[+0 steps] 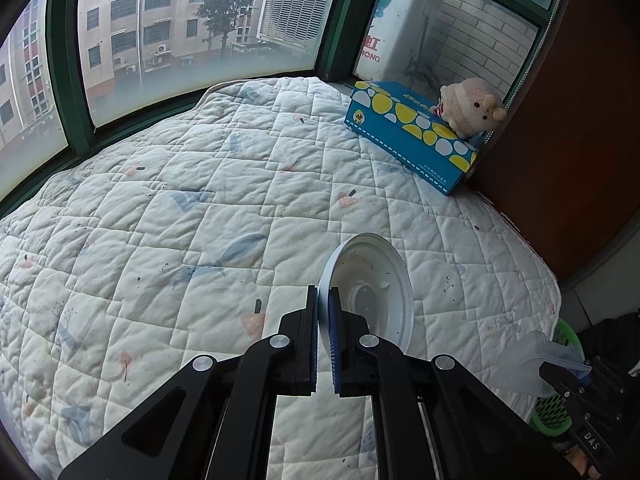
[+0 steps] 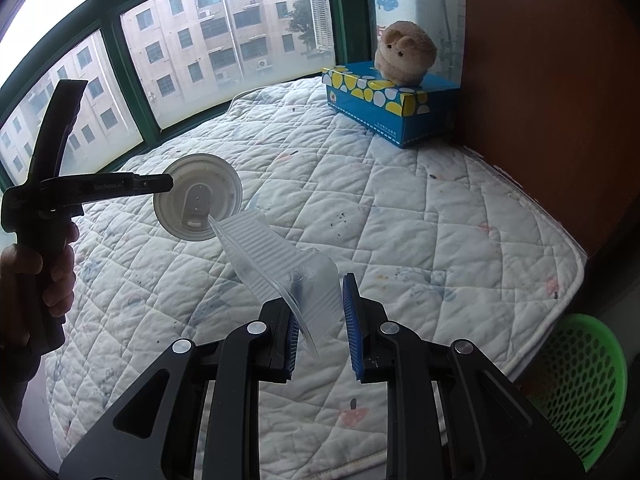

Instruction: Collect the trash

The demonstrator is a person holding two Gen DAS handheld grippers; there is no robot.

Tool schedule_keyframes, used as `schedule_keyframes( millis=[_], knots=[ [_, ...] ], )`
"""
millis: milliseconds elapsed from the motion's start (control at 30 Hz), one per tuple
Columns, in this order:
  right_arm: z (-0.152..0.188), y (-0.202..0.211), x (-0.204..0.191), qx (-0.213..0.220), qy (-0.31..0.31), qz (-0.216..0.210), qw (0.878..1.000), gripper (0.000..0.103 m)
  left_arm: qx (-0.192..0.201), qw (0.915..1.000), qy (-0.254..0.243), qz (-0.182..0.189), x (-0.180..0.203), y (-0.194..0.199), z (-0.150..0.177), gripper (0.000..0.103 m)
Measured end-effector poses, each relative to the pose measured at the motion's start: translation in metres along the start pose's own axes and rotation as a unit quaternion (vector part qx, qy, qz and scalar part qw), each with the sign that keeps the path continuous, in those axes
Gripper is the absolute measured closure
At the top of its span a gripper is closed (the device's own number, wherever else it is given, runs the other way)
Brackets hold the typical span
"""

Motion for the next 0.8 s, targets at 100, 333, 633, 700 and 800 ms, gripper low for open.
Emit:
schedule_keyframes(
  millis=[100,333,633,700,800],
  knots=[
    [0.002,0.004,0.001,0.001,-0.005,0.002,1.0,0.082,0.0,1.0,0.0,0.002,0.002,-0.001,0.001,0.098],
    [0.013,0.024,-0.003,-0.005,-0.004,0.022,1.0,0.082,0.009,0.9998,0.003,0.02,0.005,0.006,0.008,0.098],
    [0.011,0.05,-0.029,0.009,0.023,0.029,0.999,0.082,0.014,0.9997,0.005,0.02,-0.004,0.025,0.025,0.098],
    [0.008,0.055,-0.033,0.015,0.024,0.029,0.999,0.082,0.016,0.9997,-0.001,0.018,-0.003,0.029,0.027,0.098],
    [0.005,0.06,-0.035,0.022,0.024,0.029,0.999,0.082,0.018,0.9997,-0.005,0.018,-0.002,0.033,0.027,0.098]
  ],
)
Point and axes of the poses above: each gripper's, at about its wrist camera, not at the fingertips, and y roughly against the way its jaws point, x to its right, z to its underside, the point moved 7 cm from there along -y, roughly the way its jaws point, and after that the axes turned 12 degrees about y, right-handed, at the moved point
